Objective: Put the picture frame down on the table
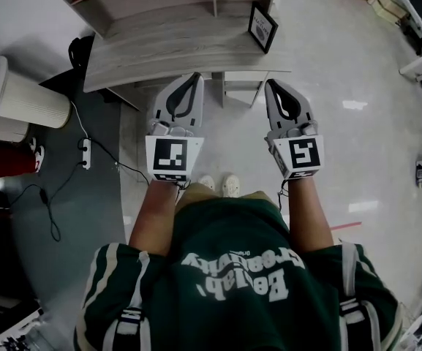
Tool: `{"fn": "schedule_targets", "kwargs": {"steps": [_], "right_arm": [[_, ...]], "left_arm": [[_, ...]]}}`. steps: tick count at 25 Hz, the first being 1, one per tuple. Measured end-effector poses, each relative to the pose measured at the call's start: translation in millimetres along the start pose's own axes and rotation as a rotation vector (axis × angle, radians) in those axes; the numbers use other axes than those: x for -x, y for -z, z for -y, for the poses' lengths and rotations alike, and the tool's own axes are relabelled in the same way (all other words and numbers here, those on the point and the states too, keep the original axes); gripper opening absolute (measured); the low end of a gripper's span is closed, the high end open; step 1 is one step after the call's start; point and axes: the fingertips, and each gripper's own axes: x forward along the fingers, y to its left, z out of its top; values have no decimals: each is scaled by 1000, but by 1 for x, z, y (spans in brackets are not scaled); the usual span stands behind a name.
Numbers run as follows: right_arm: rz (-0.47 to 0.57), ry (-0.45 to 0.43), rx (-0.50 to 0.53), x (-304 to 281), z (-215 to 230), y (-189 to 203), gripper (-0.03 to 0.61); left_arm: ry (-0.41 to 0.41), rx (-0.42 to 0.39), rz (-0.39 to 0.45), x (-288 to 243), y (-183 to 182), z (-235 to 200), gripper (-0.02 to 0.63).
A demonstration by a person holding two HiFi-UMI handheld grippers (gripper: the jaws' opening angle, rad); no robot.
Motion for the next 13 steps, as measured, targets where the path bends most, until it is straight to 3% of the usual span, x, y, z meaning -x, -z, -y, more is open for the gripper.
{"fn": "schedule_targets", "kwargs": {"steps": [13], "right_arm": [[5,4,-10,30,-1,4,34]], "left_arm": [[-10,-21,3,17,-2,24,18]]}}
